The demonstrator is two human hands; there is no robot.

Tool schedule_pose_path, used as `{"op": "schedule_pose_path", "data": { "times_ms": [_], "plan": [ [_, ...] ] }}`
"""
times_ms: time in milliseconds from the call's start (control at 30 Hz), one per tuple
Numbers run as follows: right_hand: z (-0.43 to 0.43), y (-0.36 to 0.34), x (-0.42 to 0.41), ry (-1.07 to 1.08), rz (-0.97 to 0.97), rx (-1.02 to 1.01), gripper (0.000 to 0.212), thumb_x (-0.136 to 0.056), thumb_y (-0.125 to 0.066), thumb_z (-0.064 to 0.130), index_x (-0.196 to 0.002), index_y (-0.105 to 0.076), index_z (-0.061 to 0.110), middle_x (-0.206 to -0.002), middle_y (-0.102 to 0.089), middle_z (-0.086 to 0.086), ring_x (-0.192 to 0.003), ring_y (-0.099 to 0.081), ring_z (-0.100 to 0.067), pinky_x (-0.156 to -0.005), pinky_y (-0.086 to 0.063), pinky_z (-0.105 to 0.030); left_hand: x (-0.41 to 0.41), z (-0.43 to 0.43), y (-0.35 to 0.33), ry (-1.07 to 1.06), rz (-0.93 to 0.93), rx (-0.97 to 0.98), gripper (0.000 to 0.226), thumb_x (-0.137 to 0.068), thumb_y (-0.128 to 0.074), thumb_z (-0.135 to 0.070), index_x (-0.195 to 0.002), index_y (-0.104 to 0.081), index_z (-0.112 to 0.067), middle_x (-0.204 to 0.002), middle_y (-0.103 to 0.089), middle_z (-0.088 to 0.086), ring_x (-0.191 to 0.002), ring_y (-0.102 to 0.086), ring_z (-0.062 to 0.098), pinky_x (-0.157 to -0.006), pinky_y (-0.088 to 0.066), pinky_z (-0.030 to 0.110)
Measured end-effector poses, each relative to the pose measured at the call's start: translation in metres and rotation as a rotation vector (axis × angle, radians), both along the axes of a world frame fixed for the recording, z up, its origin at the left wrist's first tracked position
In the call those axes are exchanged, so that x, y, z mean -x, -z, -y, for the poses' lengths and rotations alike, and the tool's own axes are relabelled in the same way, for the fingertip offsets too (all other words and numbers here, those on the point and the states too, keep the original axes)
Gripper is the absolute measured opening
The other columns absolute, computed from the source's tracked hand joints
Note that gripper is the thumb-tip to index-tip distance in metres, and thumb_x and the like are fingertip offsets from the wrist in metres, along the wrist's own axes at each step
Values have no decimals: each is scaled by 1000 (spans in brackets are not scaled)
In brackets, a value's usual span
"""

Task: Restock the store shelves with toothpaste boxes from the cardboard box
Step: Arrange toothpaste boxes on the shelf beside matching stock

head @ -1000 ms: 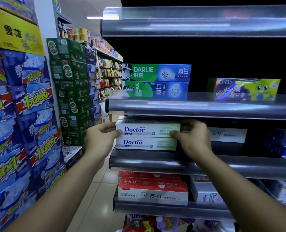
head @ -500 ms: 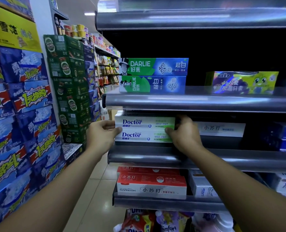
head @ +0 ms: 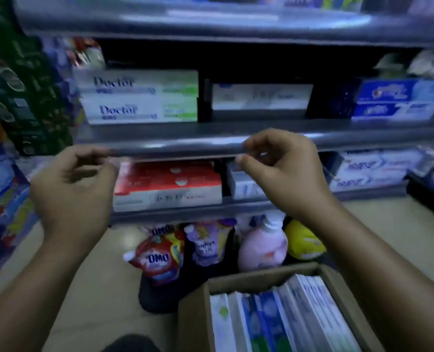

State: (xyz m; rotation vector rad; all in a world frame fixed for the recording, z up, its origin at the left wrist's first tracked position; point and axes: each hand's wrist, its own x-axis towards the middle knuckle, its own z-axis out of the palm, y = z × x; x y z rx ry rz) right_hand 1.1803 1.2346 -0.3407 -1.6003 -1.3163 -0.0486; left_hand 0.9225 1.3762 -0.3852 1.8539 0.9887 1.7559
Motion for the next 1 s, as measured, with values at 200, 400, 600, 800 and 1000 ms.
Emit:
{"op": "schedule_pose_path", "data": {
  "times_ms": [200, 400, 600, 800, 1000],
  "plan": [
    [73, 74, -56, 61, -126, 297, 12, -80, -82, 26, -80, -70, 28, -72, -72, 4, -60, -61, -5, -67, -56, -38, -80, 86, 105, 360, -52, 247, 12, -86, -71, -18, -87, -70, -30, -80, -72, -21, -70, -63, -4, -69, -51, 15],
    [119, 134, -98, 145, -115, 804, 20, -81, -82, 29, -97, -74, 20, -79, -73, -1, -71, -68, -13, -72, -53, -35, -187, 143, 203, 735, -481, 624, 22, -87, -73, -17, -93, -69, -38, -81, -69, -6, -69, -66, 14, -66, -56, 40],
    [148, 170, -129, 173, 39, 1105, 23, -82, -78, 39, -99, -69, 27, -94, -68, -3, -90, -64, -23, -80, -54, -36, -273, 143, 253, 909, -1045, 237, 73, -82, -63, -11, -149, -46, -33, -142, -53, 0, -126, -55, 28, -95, -49, 42],
    [153, 172, -142, 198, 44, 1098, 27, -79, -80, 47, -91, -61, 32, -87, -67, 2, -80, -62, -17, -72, -52, -33, -299, 139, 272, 937, -1408, -147, 63, -76, -67, -18, -136, -54, -36, -155, -41, -17, -138, -37, 22, -89, -46, 34],
    [158, 170, -145, 204, 20, 1202, 38, -77, -83, 46, -101, -68, 21, -87, -69, 1, -83, -65, -20, -80, -56, -36, -284, 121, 260, 1091, -1274, -57, 33, -75, -79, -28, -105, -66, -29, -111, -68, -8, -105, -63, 19, -80, -52, 38]
  ]
}}
